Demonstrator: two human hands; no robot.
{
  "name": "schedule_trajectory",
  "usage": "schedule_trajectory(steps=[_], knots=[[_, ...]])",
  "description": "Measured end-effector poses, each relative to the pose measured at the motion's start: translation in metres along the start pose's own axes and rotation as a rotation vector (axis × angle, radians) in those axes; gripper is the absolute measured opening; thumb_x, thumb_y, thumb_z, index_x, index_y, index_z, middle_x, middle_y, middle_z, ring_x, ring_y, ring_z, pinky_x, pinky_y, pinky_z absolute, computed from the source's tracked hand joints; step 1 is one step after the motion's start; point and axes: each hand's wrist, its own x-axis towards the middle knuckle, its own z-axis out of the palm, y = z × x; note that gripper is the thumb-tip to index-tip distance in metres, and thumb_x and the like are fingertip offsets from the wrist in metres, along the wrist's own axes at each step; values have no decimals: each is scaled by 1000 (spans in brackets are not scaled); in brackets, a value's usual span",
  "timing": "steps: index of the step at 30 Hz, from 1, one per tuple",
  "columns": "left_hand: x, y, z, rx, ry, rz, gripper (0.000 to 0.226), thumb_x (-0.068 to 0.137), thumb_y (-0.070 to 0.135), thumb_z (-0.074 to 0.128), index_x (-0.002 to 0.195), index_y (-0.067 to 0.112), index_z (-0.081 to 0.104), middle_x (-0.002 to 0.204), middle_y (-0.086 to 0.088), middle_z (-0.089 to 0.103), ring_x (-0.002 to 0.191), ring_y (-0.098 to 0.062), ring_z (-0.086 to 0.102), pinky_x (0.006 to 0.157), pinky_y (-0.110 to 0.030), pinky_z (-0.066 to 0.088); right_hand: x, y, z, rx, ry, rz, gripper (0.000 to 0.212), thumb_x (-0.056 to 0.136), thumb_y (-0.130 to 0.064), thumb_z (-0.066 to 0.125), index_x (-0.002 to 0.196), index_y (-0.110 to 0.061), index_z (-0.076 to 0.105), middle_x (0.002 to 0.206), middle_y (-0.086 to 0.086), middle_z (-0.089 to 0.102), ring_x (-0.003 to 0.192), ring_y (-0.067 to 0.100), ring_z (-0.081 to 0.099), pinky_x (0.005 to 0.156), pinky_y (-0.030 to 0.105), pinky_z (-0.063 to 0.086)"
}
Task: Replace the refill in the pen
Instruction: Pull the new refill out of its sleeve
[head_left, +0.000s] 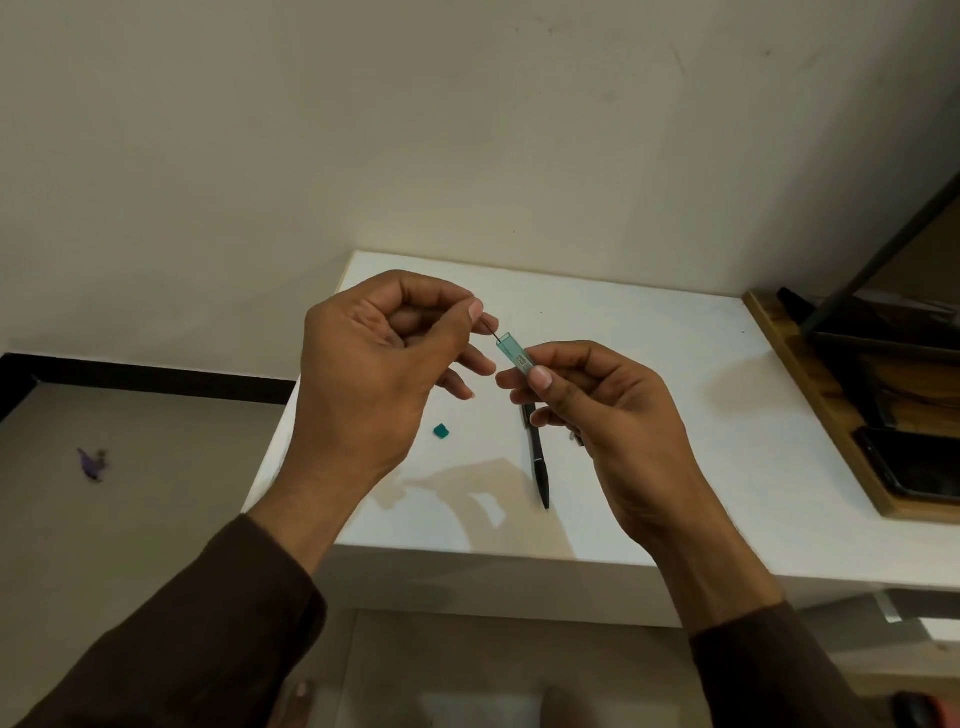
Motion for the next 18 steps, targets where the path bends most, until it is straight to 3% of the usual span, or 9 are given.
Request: schedule_trajectory(steps=[18], knots=[[1,8,-3,-21,35,32,13,85,10,78,98,12,75,91,-6,82,68,-26,74,49,-36,58,0,-1,0,1,9,-6,16,97,-13,64,109,-13,74,97,2,83,91,20,77,80,30,60]])
